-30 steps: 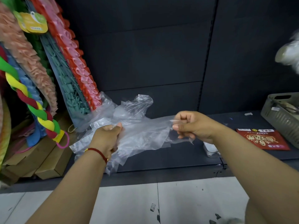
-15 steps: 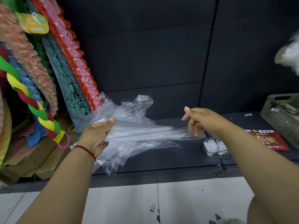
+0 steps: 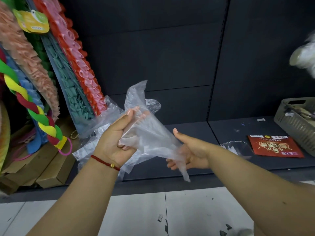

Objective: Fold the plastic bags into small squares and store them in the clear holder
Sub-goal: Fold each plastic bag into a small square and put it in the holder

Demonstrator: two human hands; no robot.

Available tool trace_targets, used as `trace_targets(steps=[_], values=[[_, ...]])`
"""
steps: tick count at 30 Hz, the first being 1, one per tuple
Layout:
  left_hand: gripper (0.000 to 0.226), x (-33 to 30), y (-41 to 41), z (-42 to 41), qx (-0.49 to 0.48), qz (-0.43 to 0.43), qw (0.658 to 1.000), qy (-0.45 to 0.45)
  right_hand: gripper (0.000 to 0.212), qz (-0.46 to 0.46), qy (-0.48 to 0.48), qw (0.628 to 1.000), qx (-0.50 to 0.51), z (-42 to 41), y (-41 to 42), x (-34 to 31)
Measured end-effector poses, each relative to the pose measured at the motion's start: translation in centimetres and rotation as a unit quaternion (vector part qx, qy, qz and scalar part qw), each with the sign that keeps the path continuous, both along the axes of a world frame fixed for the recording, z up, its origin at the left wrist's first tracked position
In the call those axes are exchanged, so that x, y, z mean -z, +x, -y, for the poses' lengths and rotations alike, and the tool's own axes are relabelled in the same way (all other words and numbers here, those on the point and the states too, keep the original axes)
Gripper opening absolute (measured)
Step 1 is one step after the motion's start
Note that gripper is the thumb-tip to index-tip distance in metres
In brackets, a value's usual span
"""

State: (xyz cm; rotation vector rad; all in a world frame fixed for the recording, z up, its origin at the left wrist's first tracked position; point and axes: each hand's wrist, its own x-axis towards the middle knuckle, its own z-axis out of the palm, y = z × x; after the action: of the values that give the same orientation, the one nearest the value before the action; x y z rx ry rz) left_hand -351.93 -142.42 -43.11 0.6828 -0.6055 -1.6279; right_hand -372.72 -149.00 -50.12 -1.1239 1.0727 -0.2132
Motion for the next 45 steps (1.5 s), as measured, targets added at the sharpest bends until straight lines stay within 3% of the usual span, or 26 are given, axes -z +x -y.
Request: trace_targets(steps=[4,6,8,10,12,15,20,24,26,28,31,34,39,45], values=[[0.030,-0.9,-0.4,-0.7,0.158,-0.180,0.970,-0.044,0.083,0.145,0.058,0.986,0.061,-0.2,0.6,-0.8],[0.037,-0.4,-0.2,-0.7,0.074,-0.095,0.992,-0.024,0.066,0.248,0.098,0.958,0.104,-0.2,0.4,-1.7],[0.025,0.1,0.8,-0.7,-0.069,0.057,0.996,-0.024,0.045,0.297,0.081,0.938,0.162,0.3,0.1,-2.5],[0.012,0.7,2.5,-0.4,-0.105,0.108,0.988,-0.025,0.023,0.318,0.023,0.913,0.254,0.9,-0.4,-3.4],[0.024,1.2,4.0,-0.4,-0.093,0.147,0.985,-0.016,0.006,0.326,-0.049,0.891,0.312,1.2,-1.0,-4.4],[0.040,1.2,5.0,-0.6,-0.080,0.177,0.981,-0.012,0.009,0.303,-0.119,0.903,0.279,1.3,-1.4,-4.9],[0.073,1.7,3.4,-0.3,-0.206,0.287,0.936,-0.004,0.017,0.255,-0.184,0.905,0.285,0.9,-1.1,-5.1],[0.030,1.7,3.2,-0.1,-0.245,0.322,0.914,-0.022,0.023,0.208,-0.254,0.880,0.342,1.0,-1.5,-4.9],[0.012,1.7,2.9,0.0,-0.238,0.323,0.916,-0.016,0.016,0.187,-0.276,0.882,0.333,0.9,-1.7,-4.9],[0.014,1.9,2.8,0.2,-0.233,0.299,0.925,0.005,0.007,0.179,-0.278,0.896,0.296,0.6,-1.9,-5.2],[0.010,1.5,2.9,0.3,-0.201,0.226,0.953,0.013,0.009,0.160,-0.293,0.916,0.223,0.4,-2.7,-5.5],[0.030,1.4,3.0,0.3,-0.157,0.248,0.956,-0.016,0.025,0.103,-0.332,0.918,0.193,0.4,-3.3,-5.5],[0.034,1.7,3.1,0.5,-0.170,0.400,0.900,-0.032,0.027,0.044,-0.380,0.901,0.204,0.6,-3.6,-5.4],[0.015,1.2,2.6,0.4,-0.217,0.568,0.790,-0.080,0.019,-0.012,-0.441,0.870,0.219,0.6,-3.5,-5.6]])
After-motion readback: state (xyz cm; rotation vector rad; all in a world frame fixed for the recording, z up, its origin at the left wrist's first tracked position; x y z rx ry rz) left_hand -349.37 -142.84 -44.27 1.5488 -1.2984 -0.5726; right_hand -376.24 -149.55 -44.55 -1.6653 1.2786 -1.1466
